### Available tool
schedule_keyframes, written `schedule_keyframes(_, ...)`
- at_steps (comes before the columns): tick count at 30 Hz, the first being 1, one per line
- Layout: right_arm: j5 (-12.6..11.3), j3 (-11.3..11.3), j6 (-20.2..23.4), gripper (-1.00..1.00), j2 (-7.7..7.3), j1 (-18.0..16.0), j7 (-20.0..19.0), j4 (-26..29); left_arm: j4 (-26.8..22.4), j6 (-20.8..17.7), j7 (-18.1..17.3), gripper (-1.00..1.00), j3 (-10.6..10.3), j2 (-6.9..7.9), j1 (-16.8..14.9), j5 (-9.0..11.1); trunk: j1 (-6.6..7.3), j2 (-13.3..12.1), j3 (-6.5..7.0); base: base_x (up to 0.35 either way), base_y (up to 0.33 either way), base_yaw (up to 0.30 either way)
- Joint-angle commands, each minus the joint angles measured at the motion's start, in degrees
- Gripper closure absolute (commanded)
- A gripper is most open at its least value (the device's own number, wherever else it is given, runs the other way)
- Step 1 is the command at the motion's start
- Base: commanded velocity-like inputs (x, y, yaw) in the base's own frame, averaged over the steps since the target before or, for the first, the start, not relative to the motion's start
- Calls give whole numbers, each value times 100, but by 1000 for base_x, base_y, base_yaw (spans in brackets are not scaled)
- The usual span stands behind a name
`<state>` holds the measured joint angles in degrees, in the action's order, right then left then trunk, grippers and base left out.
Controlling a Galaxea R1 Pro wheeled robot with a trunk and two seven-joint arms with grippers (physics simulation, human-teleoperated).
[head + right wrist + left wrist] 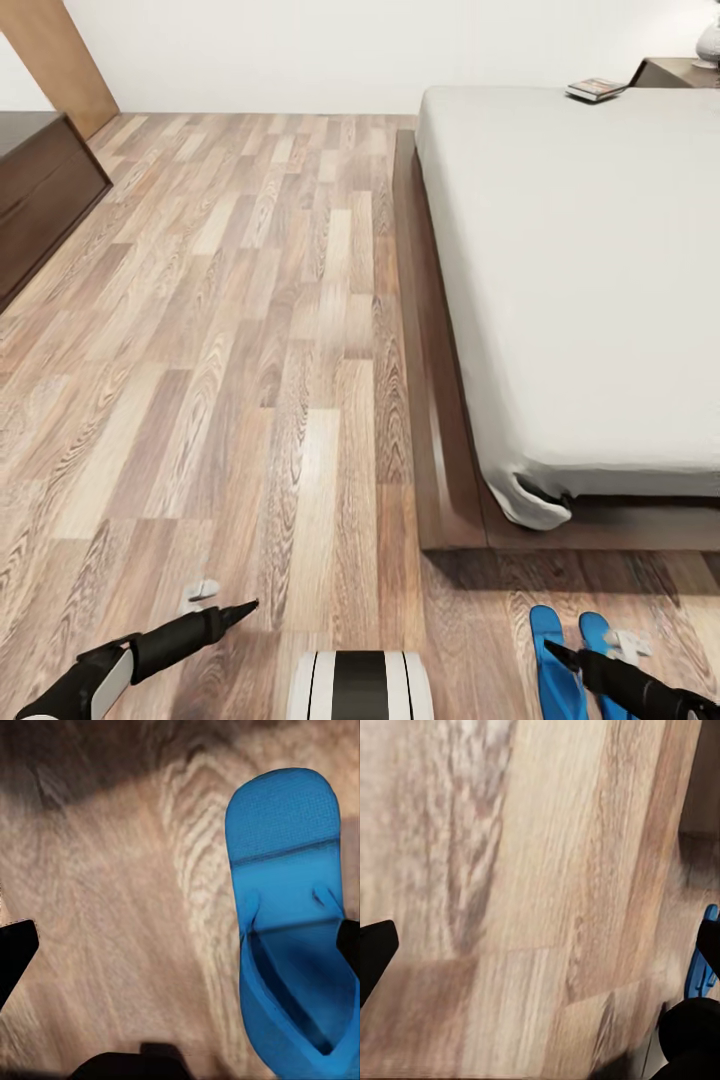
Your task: In the bedroom, move the book from the bed onto either nightstand, and place the two sandals side by side next to the bed.
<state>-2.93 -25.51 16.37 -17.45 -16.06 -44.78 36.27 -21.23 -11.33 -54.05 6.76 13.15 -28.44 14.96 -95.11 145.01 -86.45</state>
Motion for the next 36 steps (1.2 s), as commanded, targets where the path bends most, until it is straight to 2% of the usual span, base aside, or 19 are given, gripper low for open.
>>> schedule_keyframes(1,-32,-16,48,-100,3,-3,-22,-118,78,-14,-20,-100,12,-7,1,27,3,0,20,0,0,0)
schedule_keyframes(6,-32,-16,-102,-100,5,-3,-12,-577,277,58,-18,-100,3,-47,2,25,16,-7,131,0,0,0)
schedule_keyframes(12,-32,-16,-294,-100,5,-3,-13,-772,311,69,-18,-100,9,-91,3,25,32,-15,263,0,0,0)
schedule_keyframes(27,-32,-16,-328,-100,15,-3,11,-789,321,70,-7,-100,10,-93,1,33,70,-35,596,0,0,0)
schedule_keyframes(36,-30,-16,-536,-100,47,-3,20,-796,321,70,9,-100,10,-93,3,33,94,-47,795,0,0,0)
